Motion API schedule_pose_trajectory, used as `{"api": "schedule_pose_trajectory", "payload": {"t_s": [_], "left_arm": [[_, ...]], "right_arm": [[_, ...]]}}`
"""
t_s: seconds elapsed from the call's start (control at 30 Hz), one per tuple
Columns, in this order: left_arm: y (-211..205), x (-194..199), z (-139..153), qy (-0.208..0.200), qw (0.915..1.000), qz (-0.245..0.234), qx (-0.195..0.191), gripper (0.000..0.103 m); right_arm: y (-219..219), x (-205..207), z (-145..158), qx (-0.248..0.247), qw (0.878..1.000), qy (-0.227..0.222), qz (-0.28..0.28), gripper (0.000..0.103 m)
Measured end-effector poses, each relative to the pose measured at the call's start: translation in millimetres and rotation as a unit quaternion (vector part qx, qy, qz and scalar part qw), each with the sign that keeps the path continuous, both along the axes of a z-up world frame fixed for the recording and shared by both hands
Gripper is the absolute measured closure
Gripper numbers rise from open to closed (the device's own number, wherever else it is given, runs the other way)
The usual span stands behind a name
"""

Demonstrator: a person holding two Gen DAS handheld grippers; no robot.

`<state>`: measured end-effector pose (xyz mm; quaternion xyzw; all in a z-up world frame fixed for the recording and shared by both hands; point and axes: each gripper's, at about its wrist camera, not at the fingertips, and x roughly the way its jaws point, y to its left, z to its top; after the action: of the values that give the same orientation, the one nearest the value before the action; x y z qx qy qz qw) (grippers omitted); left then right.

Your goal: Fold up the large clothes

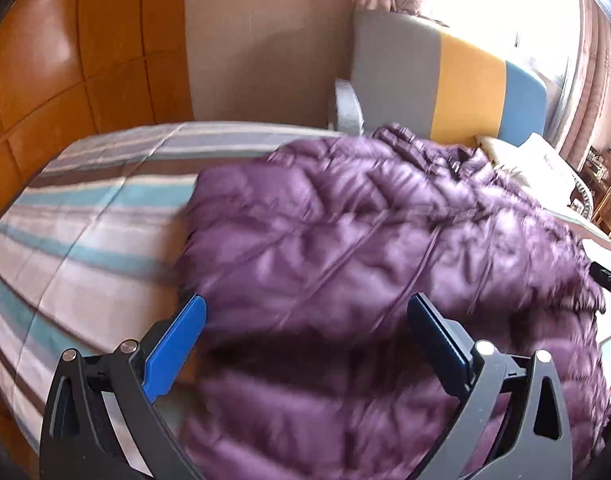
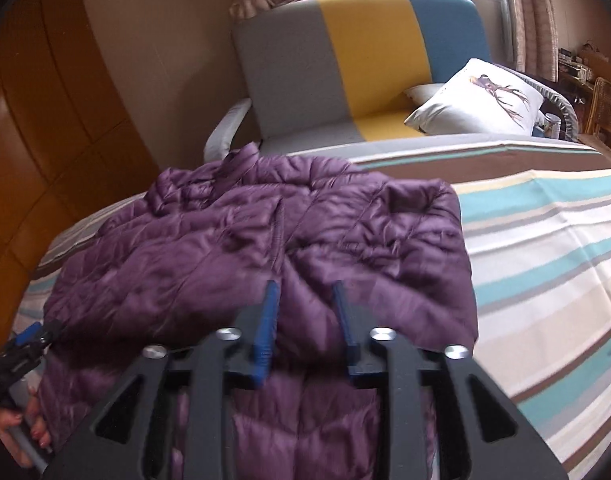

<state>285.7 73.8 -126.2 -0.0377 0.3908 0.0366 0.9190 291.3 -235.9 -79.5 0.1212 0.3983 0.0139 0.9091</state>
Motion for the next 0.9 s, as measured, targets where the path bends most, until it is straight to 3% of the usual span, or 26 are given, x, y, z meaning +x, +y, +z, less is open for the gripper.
{"api": "schedule_pose_trajectory", "payload": {"t_s": [0.03, 0.2, 0.5, 0.7, 0.83, 0.9], "left_arm": [[3.0, -3.6, -5.8, 0.011, 0.9999, 0.003, 0.002, 0.002], [13.1, -28.9, -19.8, 0.035, 0.999, 0.007, -0.025, 0.002], [12.5, -92.2, -33.5, 0.033, 0.999, -0.03, 0.0, 0.002], [29.9, -122.1, -33.0, 0.03, 0.9991, -0.024, -0.02, 0.002], [32.6, -137.4, -28.7, 0.029, 0.9986, -0.04, -0.017, 0.006], [34.0, -144.9, -29.2, 0.031, 0.9979, -0.054, -0.019, 0.015]], "right_arm": [[3.2, -9.0, 1.3, -0.001, 1.0, -0.002, 0.0, 0.04], [16.4, -42.5, 8.2, -0.022, 1.0, 0.002, 0.015, 0.04], [24.4, -99.7, 18.8, -0.067, 0.997, 0.004, 0.035, 0.04], [18.7, -130.3, 17.1, -0.073, 0.997, 0.011, 0.034, 0.04], [10.8, -147.6, 15.4, -0.075, 0.996, 0.017, 0.036, 0.04], [3.6, -158.6, 13.4, -0.076, 0.996, 0.022, 0.039, 0.045]]}}
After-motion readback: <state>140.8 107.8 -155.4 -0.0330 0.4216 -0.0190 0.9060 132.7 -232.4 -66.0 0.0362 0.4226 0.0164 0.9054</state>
